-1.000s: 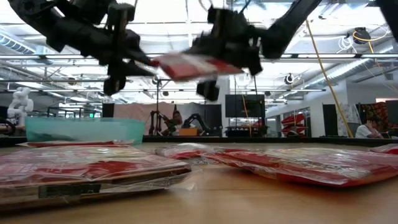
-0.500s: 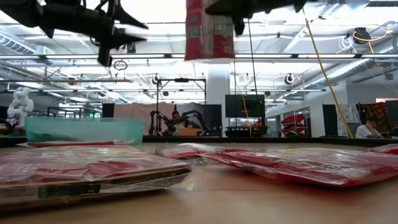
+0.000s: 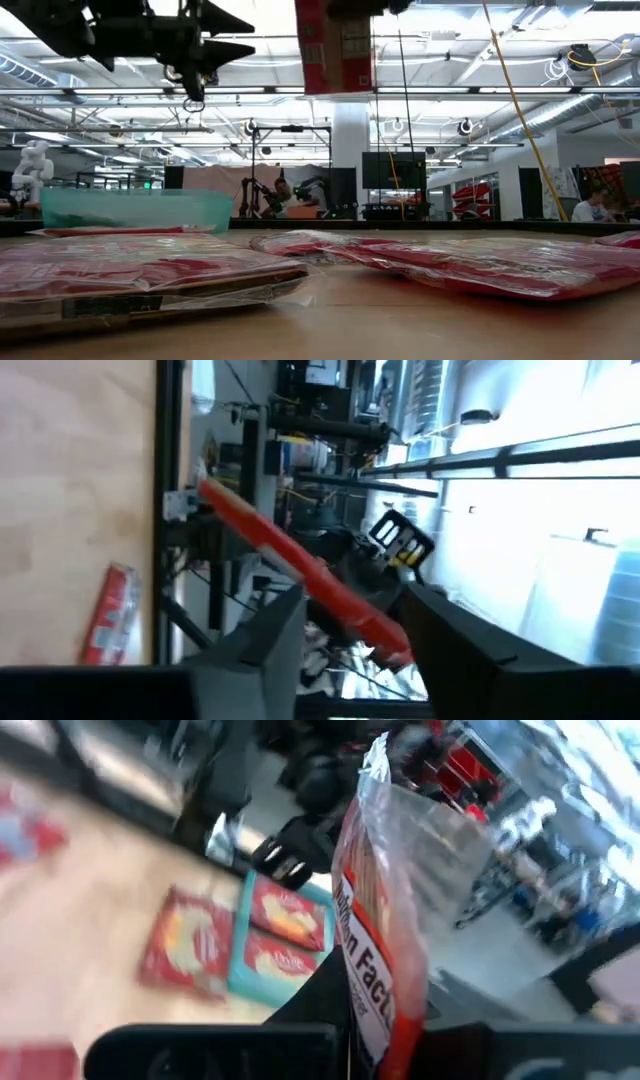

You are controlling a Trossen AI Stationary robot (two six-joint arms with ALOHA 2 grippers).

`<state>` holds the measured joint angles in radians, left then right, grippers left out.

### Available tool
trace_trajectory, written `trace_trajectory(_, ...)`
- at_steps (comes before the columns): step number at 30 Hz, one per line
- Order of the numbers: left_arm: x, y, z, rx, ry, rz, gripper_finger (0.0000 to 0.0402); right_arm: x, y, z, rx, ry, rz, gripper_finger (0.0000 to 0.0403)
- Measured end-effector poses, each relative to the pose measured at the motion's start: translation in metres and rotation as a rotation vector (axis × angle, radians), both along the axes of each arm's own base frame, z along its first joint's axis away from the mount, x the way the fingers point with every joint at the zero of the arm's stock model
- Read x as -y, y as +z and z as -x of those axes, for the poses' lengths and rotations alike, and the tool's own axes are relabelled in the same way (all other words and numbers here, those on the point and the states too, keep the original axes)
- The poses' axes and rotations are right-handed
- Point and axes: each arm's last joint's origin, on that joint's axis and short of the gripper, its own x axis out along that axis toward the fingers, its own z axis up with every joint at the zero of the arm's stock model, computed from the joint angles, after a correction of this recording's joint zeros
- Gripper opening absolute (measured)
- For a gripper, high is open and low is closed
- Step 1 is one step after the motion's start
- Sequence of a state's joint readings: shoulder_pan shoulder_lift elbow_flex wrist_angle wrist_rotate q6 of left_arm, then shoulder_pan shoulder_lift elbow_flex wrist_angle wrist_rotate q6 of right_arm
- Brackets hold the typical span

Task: Sort popcorn bags into baskets
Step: Put the red popcorn bag into the blue bin

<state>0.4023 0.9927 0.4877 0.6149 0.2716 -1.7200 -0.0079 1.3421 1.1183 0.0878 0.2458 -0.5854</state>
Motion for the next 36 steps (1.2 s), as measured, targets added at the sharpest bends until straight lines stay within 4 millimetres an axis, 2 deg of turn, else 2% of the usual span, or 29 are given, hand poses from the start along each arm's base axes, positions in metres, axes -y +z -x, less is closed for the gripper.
trace_trajectory(8, -0.007, -0.022, -0.019, -0.064, -0.045, 0.129, 0.0272, -0.006, -0.024, -0.019, -0.192, 0.091, 0.439, 0.0011)
trace_trajectory(12, -0.005, -0.024, -0.025, -0.039, -0.069, 0.116, 0.03, -0.006, -0.03, -0.023, -0.233, 0.116, 0.519, 0.0011)
trace_trajectory(16, -0.001, -0.026, -0.03, -0.033, -0.067, 0.114, 0.0309, -0.006, -0.027, -0.024, -0.199, 0.123, 0.559, 0.0011)
trace_trajectory(22, 0.0, -0.033, -0.038, -0.069, -0.047, 0.101, 0.0289, -0.009, -0.021, -0.026, -0.119, 0.213, 0.603, 0.0011)
trace_trajectory(29, -0.004, -0.024, -0.058, -0.065, -0.056, 0.063, 0.0248, -0.009, -0.021, -0.026, -0.127, 0.229, 0.628, 0.0011)
trace_trajectory(33, -0.008, -0.02, -0.069, -0.061, -0.063, 0.036, 0.0209, -0.01, -0.023, -0.026, -0.151, 0.24, 0.638, 0.0012)
trace_trajectory(36, -0.008, -0.017, -0.071, -0.06, -0.067, -0.009, 0.0157, -0.01, -0.026, -0.025, -0.181, 0.243, 0.619, 0.002)
